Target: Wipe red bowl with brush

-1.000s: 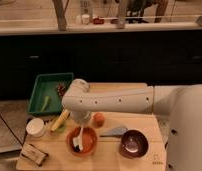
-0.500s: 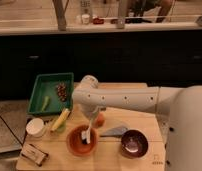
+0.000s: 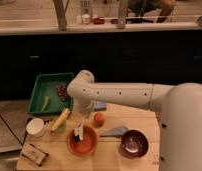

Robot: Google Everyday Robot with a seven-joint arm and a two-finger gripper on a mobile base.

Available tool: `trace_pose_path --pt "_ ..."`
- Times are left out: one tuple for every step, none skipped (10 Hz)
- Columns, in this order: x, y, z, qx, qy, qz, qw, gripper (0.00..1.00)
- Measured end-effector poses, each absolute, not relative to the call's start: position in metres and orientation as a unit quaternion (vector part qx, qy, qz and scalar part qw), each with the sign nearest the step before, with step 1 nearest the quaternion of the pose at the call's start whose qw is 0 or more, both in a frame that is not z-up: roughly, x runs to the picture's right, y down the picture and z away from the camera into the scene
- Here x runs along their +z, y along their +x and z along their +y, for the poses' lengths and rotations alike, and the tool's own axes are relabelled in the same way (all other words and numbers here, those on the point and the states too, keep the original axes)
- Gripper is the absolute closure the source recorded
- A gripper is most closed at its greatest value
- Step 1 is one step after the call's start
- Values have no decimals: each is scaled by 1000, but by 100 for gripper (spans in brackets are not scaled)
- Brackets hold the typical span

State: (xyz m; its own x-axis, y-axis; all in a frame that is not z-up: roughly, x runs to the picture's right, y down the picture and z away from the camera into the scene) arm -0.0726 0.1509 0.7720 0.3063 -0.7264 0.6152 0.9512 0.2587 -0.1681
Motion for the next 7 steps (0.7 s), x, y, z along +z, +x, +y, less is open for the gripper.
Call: trace_pose_path --pt "762 -74 156 -548 -257 -238 760 100" --pt "757 -72 161 -545 -257 -248 759 100" --pt "753 -65 168 -540 -259 -256 759 100" --pt "751 -52 174 -531 -263 -260 762 100" --pt "750 -42 177 -524 -266 -262 766 100" --pt "751 -31 179 -517 -270 -259 770 100" --pt "753 -28 179 -511 -272 -257 774 100"
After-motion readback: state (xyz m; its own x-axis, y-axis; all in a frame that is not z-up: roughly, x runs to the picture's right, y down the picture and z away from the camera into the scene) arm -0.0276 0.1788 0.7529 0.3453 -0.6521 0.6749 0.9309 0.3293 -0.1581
